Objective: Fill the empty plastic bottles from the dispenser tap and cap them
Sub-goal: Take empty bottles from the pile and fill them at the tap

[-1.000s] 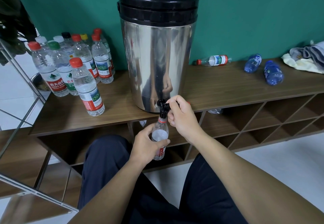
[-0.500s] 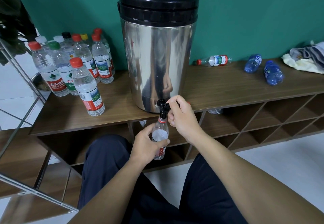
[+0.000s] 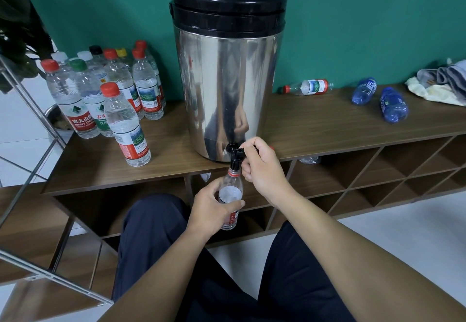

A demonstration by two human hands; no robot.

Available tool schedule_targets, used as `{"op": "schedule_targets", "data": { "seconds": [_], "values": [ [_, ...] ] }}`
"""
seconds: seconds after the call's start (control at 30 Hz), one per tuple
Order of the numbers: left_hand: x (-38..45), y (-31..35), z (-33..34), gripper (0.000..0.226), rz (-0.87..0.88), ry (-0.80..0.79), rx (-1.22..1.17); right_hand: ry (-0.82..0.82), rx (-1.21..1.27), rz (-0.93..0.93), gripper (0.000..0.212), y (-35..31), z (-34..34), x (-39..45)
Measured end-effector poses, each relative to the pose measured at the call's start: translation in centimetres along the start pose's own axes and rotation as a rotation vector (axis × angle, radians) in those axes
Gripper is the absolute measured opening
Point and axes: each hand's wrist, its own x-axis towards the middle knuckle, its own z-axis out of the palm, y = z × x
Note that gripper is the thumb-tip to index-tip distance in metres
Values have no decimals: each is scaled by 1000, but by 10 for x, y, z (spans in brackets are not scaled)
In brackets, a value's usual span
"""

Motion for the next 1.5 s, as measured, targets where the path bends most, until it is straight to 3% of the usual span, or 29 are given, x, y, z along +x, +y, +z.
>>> {"op": "schedule_targets", "data": {
  "seconds": [1.5],
  "values": [
    [-2, 3, 0, 66, 8, 48, 62, 14, -2, 0, 20, -1, 1, 0]
  ]
}}
